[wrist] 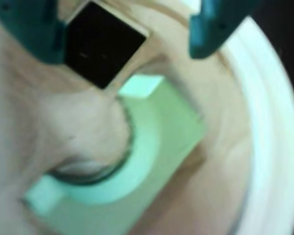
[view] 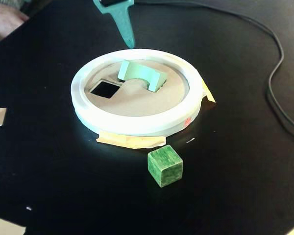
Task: Pick up the U shape block and drop it in corresponding U shaped hole
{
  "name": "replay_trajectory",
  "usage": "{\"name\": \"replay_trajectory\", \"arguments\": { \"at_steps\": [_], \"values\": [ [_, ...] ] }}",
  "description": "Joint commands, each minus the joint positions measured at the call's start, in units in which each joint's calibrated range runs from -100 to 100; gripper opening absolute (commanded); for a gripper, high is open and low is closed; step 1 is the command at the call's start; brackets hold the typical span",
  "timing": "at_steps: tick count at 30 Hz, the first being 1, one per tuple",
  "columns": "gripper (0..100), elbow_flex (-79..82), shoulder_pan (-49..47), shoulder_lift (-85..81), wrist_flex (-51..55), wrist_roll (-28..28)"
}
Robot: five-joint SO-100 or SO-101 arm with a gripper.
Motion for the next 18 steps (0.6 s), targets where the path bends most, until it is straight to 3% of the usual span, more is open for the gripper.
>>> {"name": "replay_trajectory", "arguments": {
  "at_steps": [1, 14, 18],
  "values": [
    [43, -3.81, -1.29, -5.25, 0.75, 5.08],
    [43, -4.72, 2.09, -3.64, 0.35, 6.79],
    [43, -4.72, 1.71, -2.92, -0.36, 10.89]
  ]
}}
